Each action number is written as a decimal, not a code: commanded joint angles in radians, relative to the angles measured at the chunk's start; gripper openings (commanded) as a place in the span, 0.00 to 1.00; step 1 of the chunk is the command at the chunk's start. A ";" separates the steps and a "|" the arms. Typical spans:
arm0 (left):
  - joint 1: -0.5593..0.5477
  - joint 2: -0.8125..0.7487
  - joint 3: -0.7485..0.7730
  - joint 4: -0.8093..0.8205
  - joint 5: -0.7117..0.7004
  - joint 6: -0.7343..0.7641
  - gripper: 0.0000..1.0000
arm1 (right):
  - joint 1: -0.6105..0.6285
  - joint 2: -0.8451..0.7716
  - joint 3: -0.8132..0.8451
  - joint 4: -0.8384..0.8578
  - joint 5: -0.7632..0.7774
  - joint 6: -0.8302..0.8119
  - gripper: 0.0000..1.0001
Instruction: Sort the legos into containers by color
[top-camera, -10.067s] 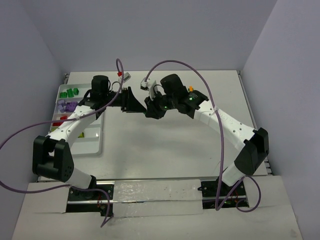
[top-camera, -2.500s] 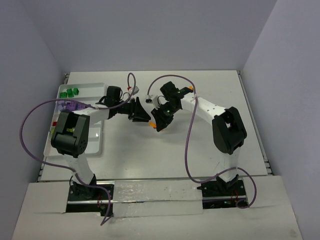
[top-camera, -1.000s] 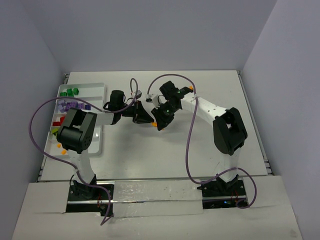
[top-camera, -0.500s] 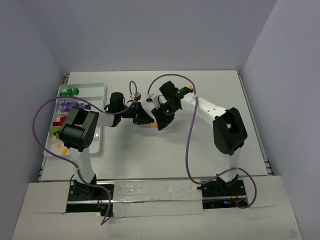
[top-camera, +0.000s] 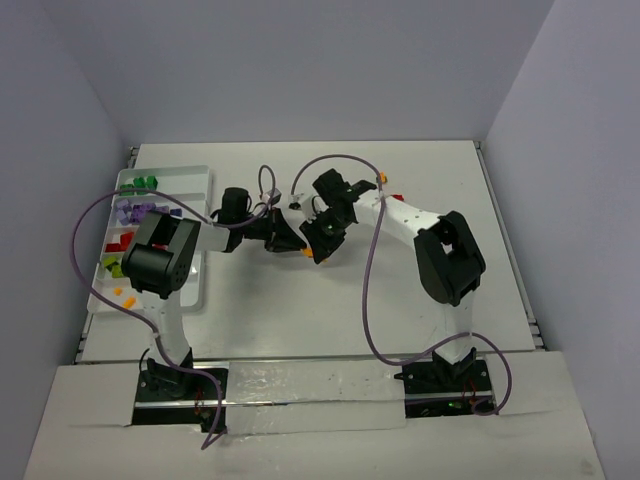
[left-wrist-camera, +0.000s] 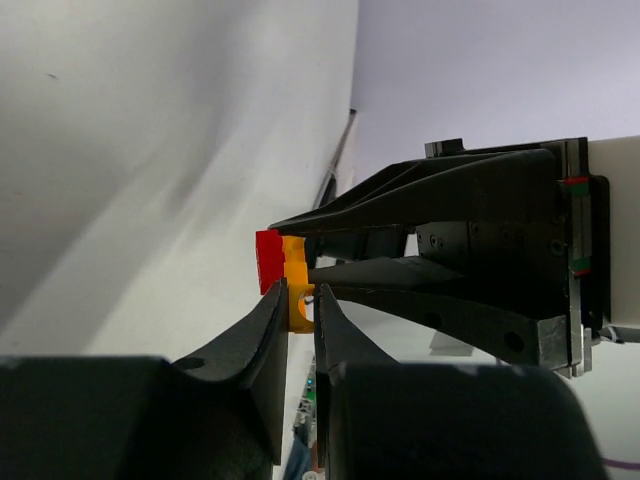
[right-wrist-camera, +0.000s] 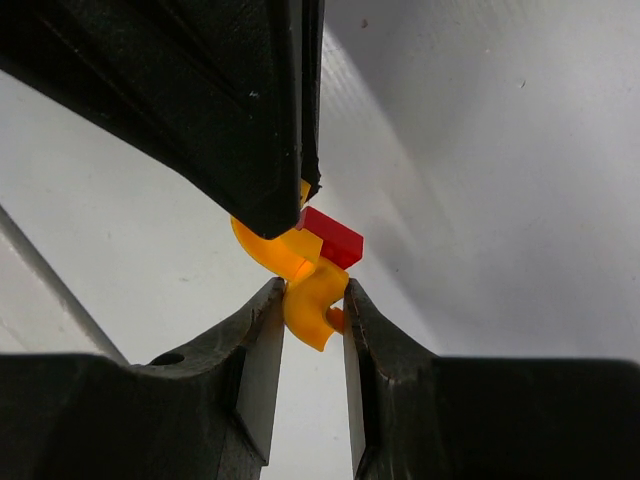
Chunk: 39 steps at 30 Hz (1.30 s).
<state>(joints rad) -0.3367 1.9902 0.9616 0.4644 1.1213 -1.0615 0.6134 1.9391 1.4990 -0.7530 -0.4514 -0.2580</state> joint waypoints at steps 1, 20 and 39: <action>-0.012 0.021 0.071 -0.101 0.063 0.107 0.00 | 0.006 0.067 -0.006 0.127 0.076 0.006 0.00; -0.012 0.120 0.055 0.068 0.080 -0.111 0.00 | 0.003 0.072 -0.043 0.247 0.223 0.121 0.00; 0.005 -0.044 0.185 -0.505 -0.148 0.503 0.00 | -0.138 -0.068 -0.084 0.153 0.072 0.069 0.00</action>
<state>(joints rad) -0.3382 2.0102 1.1189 0.0387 1.0152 -0.6784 0.5039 1.9527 1.4279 -0.5663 -0.3048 -0.1566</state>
